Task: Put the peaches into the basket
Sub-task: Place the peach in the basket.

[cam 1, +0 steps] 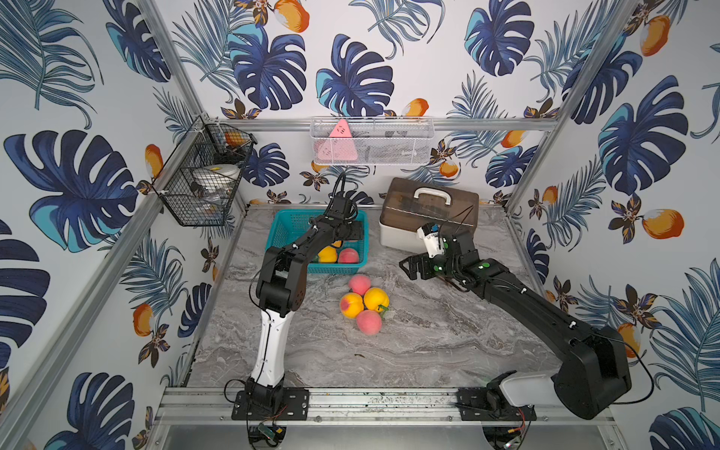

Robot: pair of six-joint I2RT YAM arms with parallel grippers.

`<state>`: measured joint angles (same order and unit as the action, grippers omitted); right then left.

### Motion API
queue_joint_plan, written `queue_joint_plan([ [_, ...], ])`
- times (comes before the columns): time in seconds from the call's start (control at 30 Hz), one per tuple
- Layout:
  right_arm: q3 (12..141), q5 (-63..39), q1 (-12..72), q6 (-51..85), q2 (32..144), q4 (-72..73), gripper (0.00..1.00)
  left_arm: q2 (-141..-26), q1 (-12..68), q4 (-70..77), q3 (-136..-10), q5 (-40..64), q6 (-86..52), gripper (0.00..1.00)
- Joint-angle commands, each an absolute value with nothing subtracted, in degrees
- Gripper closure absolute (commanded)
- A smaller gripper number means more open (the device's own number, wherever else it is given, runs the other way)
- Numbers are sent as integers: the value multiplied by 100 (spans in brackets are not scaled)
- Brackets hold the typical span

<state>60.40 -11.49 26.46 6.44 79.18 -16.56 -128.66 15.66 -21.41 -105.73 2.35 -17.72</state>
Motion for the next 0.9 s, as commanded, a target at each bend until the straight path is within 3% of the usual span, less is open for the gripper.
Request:
queue_joint_plan([
  [0.0,6024,-1221,2619,668,7904,-1429,0,-12894,1568,-1993,-10617,198,-1635,37],
  [0.67,5948,-1318,2535,704,7849,-1380,0,-12799,1599,-1960,-10667,294,-1618,27],
  [0.87,5937,-1371,2496,719,7839,-1411,0,-12788,1624,-1973,-10666,246,-1582,19],
])
